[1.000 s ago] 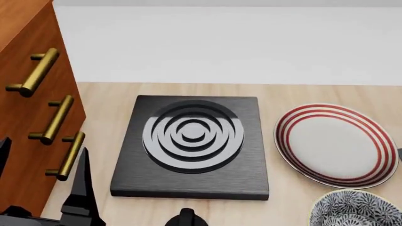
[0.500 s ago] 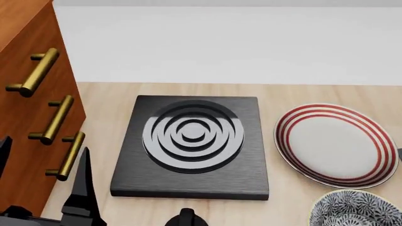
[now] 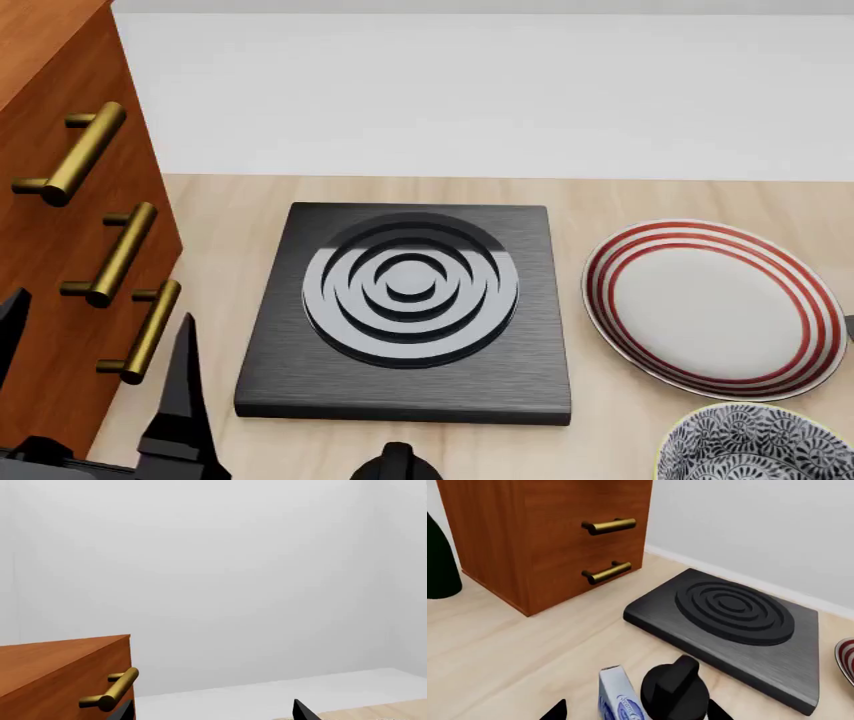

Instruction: Pick up the cream cheese and put it in the bowl.

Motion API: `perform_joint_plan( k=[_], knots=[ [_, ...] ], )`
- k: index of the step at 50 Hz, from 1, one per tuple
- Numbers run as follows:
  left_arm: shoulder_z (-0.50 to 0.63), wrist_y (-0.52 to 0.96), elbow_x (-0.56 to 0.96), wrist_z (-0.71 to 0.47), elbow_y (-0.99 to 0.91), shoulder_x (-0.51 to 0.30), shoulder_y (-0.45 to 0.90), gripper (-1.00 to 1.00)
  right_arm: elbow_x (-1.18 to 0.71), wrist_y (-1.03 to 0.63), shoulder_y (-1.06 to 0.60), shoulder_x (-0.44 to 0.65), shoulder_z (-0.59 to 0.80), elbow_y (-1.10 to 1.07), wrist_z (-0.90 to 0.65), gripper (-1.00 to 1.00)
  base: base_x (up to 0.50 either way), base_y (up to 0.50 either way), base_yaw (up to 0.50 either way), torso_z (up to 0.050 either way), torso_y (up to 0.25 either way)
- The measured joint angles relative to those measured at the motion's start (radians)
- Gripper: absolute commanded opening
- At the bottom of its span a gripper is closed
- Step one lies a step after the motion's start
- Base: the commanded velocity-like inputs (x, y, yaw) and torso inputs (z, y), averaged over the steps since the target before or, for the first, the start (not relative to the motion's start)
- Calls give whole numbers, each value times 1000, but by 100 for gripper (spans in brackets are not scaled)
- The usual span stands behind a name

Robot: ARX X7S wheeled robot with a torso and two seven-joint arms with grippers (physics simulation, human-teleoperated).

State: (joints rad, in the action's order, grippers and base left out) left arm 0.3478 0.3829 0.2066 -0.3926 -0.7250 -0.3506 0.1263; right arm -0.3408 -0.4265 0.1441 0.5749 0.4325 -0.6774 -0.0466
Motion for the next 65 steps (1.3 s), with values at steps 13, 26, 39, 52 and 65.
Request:
perform_joint_plan(
  k=[13,26,39,52,65],
  knots=[
    [5,3,4,-2,7,0,6,100,-4,21,40,28,-10,8,1,100,0,0,0,0,0],
    [11,3,7,-4,11,-2,9,100,-10,54,70,48,-25,33,7,100,0,0,0,0,0],
    [18,2,3,-8,13,-6,11,100,-23,86,91,63,-50,65,11,100,0,0,0,0,0],
    [24,8,-1,-15,11,-10,14,100,-27,114,96,62,-57,116,19,100,0,0,0,0,0],
    [30,10,-3,-19,13,-13,16,100,-30,144,95,53,-57,181,34,100,0,0,0,0,0]
  ],
)
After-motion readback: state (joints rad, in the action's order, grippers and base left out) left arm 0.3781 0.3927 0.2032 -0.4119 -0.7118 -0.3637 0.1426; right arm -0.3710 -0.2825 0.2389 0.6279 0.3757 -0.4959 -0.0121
